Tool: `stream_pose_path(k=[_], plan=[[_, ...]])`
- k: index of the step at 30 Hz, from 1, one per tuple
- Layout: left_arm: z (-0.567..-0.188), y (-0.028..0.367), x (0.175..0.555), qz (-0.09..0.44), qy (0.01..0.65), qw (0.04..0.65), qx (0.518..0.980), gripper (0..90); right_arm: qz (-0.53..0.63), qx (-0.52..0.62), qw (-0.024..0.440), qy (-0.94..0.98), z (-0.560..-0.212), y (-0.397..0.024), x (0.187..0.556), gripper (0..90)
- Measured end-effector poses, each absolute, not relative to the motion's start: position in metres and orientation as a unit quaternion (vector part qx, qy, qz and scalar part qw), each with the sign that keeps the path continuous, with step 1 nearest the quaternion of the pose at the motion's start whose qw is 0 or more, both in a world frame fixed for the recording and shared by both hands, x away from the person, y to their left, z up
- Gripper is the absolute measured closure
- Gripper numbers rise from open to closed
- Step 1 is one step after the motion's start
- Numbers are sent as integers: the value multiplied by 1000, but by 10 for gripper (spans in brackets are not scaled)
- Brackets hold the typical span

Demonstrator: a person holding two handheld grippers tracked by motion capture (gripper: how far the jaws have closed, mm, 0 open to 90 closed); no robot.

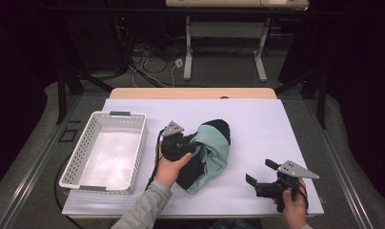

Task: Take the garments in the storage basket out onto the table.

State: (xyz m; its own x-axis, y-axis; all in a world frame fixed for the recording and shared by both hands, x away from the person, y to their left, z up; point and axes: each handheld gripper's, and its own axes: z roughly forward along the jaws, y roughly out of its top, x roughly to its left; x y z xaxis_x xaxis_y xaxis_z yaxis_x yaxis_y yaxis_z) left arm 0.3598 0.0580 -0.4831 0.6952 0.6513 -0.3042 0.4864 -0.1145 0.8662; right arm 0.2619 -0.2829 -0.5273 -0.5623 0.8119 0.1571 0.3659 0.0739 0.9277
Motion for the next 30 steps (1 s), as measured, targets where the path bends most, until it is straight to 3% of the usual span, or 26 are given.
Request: stream_pose_path(k=[9, 17, 25, 30], plan=[[-485, 59, 357, 84, 401, 519, 750, 435, 537, 424, 211, 698, -526, -283, 257, 9], [-478, 70, 347, 76, 389, 523, 754, 399, 535, 423, 213, 700, -527, -284, 259, 9], [-466, 92, 329, 94, 389, 541, 740, 202, 532, 427, 213, 700, -527, -284, 257, 9], [-460, 112, 321, 113, 386, 554, 729, 155, 530, 426, 213, 701, -527, -284, 257, 9]])
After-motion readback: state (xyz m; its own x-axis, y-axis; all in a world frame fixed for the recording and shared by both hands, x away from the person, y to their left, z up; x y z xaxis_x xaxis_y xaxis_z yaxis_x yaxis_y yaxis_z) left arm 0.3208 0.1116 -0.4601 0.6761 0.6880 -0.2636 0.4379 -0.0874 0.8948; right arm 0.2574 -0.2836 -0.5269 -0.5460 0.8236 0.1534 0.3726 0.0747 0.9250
